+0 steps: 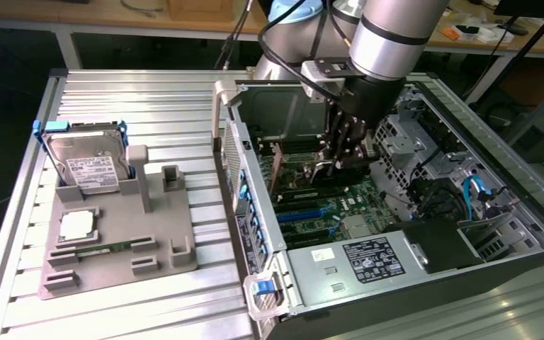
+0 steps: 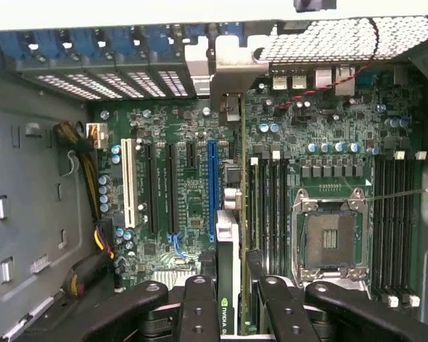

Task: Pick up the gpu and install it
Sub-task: 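Insert the gpu into the slot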

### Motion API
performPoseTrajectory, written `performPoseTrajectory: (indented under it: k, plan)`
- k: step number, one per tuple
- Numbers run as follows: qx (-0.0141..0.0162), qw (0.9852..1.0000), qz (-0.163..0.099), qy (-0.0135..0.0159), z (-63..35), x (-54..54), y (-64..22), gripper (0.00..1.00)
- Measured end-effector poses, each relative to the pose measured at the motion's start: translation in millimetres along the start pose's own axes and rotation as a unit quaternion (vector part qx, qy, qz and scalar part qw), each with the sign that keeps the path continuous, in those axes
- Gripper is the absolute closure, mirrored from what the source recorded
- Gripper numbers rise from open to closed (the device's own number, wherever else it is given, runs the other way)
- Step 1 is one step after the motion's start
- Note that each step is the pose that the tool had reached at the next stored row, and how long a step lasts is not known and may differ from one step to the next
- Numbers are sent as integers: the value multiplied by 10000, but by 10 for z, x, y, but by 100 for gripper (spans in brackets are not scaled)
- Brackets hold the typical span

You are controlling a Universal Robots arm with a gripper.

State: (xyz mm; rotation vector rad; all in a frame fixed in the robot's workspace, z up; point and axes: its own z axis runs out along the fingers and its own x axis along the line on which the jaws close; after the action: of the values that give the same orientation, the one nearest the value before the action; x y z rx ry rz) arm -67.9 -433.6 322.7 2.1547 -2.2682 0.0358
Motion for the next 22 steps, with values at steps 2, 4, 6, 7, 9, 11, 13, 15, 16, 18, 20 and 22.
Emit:
performPoseTrajectory:
  k: [2, 4, 6, 7, 9, 11, 13, 15, 16, 18, 20, 22]
  plan:
    - [-2, 10000, 72, 1, 8, 0, 3, 73]
    - [-2, 10000, 73, 1, 15, 1, 18, 73]
    - [-1, 10000, 67, -1, 26, 1, 35, 73]
    - [-1, 10000, 36, 0, 31, 1, 35, 73]
    - [3, 9999, -134, -1, 42, 1, 36, 73]
    - [7, 9995, -316, -2, 53, 1, 36, 73]
    - [8, 9994, -336, -2, 62, 0, 37, 73]
    - [8, 9994, -336, -2, 68, 0, 38, 73]
    - [8, 9994, -335, -2, 70, 0, 40, 73]
    - [8, 9994, -336, -2, 74, 0, 41, 73]
    - [9, 9994, -335, -4, 80, 5, 41, 73]
    - [9, 9994, -336, -3, 95, 21, 41, 73]
